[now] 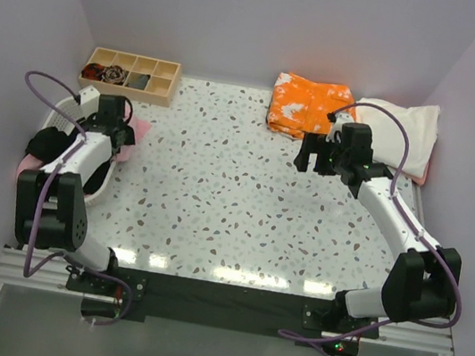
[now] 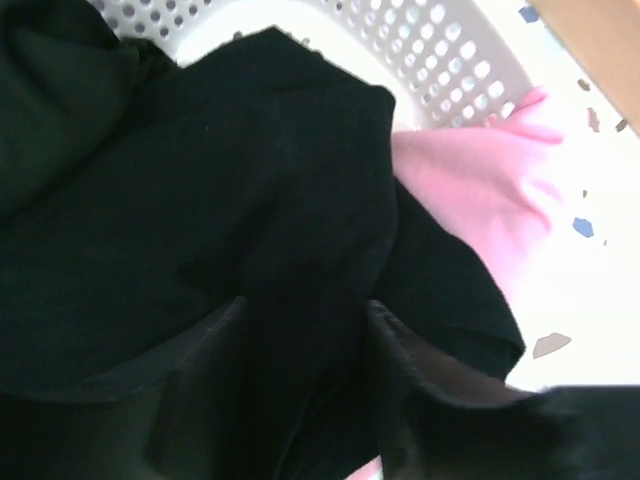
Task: Fold and stack the t-shirts
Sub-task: Grab crumpled tshirt from bin with the left arm, then move the tshirt to the center of the board
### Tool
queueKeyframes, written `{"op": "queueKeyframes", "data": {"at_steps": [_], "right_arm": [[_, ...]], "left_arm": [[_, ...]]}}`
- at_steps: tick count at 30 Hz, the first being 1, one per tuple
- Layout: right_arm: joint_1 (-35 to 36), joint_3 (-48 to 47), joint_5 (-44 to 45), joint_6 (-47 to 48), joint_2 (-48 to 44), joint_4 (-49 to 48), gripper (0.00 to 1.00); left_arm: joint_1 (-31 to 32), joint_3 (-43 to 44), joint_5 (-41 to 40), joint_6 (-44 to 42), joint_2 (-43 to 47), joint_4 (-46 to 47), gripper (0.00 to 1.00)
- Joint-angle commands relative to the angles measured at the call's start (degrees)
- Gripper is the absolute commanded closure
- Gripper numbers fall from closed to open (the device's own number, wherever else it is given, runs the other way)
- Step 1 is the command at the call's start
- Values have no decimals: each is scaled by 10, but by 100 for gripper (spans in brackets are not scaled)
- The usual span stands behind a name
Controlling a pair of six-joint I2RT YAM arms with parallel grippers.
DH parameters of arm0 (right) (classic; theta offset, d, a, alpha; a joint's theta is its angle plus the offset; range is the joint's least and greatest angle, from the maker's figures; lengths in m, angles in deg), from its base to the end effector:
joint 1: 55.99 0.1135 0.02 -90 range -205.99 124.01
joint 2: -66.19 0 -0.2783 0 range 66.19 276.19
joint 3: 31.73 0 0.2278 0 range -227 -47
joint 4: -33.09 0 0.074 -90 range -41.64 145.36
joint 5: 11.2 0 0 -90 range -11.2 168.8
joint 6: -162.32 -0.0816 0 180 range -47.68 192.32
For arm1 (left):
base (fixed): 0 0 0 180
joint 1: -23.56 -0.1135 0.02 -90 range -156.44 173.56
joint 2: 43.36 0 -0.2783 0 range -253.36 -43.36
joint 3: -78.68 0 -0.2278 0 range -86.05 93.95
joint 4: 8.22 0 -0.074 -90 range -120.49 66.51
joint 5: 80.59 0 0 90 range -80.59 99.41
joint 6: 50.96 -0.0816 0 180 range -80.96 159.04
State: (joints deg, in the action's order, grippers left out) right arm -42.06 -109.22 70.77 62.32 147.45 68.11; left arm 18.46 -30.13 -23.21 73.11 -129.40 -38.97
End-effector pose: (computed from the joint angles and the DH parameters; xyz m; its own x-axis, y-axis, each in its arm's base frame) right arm 0.3134 0.0895 0.2766 -0.6586 0.0138 -0.7524 -0.2332 0.9468 0.2215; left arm 0.3157 0.0723 0.2308 -0.3371 -0.5038 -0.7953 -0.7719 0.6316 -0.0729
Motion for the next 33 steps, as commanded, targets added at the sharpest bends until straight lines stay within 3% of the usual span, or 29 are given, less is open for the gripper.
{"op": "queueKeyframes", "data": {"at_steps": [1, 2, 3, 4, 8, 18, 21, 22, 24, 25, 31, 33], "right_arm": [[1, -3, 12, 6, -13, 0, 1], [1, -2, 13, 6, -12, -1, 1], [0, -1, 12, 5, -13, -3, 1], [1, 0, 11, 5, -10, -6, 1], [1, -1, 6, 3, 0, -9, 1], [1, 0, 4, -1, 22, -4, 1], [1, 0, 6, -5, 18, -1, 1], [0, 0, 6, -8, 16, -1, 1], [1, 2, 7, -18, 7, -3, 1], [0, 3, 5, -22, 3, -9, 1], [1, -5, 1, -56, -36, -12, 1], [0, -11, 5, -60, -52, -6, 1]], "left_arm": [[-8, -7, 6, 10, -10, 20, 54], [-9, -7, 7, 9, -9, 19, 77], [-10, -5, 7, 9, -4, 19, 92], [-9, -3, 13, 9, 3, 19, 100], [-7, 22, 57, -17, 46, 21, 100], [-3, 253, 217, -116, 165, -65, 100], [-3, 278, 322, -136, 182, -60, 100], [-3, 284, 420, -140, 182, -54, 100], [7, 291, 521, -126, 180, -23, 100], [44, 289, 584, -122, 180, -8, 100], [268, 303, 608, -162, 141, -12, 100], [326, 260, 604, -164, 143, 6, 100]]}}
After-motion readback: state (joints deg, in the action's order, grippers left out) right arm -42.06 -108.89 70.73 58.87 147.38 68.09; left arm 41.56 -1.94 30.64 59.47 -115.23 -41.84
